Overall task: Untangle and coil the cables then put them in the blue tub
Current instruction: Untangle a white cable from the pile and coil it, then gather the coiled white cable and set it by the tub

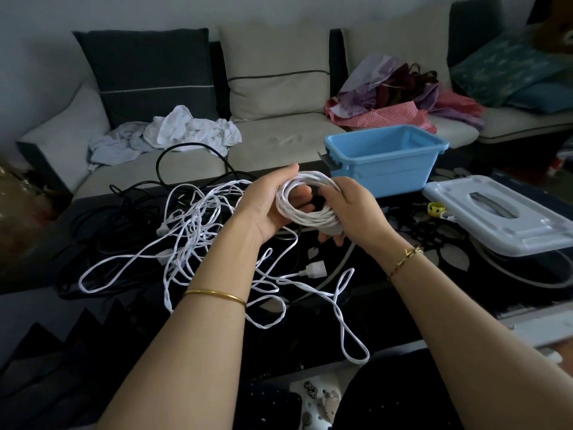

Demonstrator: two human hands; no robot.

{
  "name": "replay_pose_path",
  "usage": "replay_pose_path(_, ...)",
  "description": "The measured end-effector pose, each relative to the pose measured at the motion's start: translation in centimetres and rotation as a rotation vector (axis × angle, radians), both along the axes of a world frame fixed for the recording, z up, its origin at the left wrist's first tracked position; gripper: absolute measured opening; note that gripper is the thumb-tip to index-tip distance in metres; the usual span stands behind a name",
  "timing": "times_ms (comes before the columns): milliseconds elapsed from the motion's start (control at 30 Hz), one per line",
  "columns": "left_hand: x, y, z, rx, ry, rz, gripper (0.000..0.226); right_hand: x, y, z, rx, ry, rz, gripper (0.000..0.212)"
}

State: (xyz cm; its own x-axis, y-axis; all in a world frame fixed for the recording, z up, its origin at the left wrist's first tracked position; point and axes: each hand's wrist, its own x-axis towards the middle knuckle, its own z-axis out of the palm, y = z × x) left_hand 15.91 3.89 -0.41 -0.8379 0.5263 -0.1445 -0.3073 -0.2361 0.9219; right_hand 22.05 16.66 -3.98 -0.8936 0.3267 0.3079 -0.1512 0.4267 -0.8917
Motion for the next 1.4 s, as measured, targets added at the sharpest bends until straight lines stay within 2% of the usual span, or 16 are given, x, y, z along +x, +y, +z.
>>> replay_pose_path(267,-0.3,4.4,-1.2,-0.066,0.0,-0.002,0.03,-0.1,2.7,-1.2,0.061,-0.09,-0.144,0.027)
replay_pose_path(367,-0.4,6.1,-1.8,-0.168,0.058,-0.028,0.034,-0.1,3.9,-1.8,0.113,-0.109,-0.206,0.028)
replay_pose_path(500,-0.5,8.1,-3.3,-0.247,0.113,0.038,0.027,0.1,5.0,-2.8,0.127,-0.145,-0.25,0.027)
replay_pose_path(700,-0.6,9.9,-4.7,-0.217,0.123,0.099,0.016,0.3,5.9,-4.2,-0.097,-0.177,-0.193,0.025)
replay_pose_path(900,-1.0,10.5,-5.7,-0.258,0.194,0.114,0.016,0.1,6.0,-5.3,-0.212,-0.199,-0.134,0.024)
replay_pose_path(1033,-1.3,10.4,-5.6,-0.262,0.185,0.078,0.016,-0.2,6.1,-5.6,-0.043,-0.153,-0.208,0.026)
replay_pose_path(1233,-1.5,10.2,-5.5,-0.309,0.158,0.087,0.02,-0.7,6.0,-5.8,0.069,-0.134,-0.231,0.026)
replay_pose_path(1400,-1.3,10.4,-5.9,-0.308,0.233,0.123,0.018,-0.8,6.1,-6.1,0.032,-0.126,-0.216,0.023)
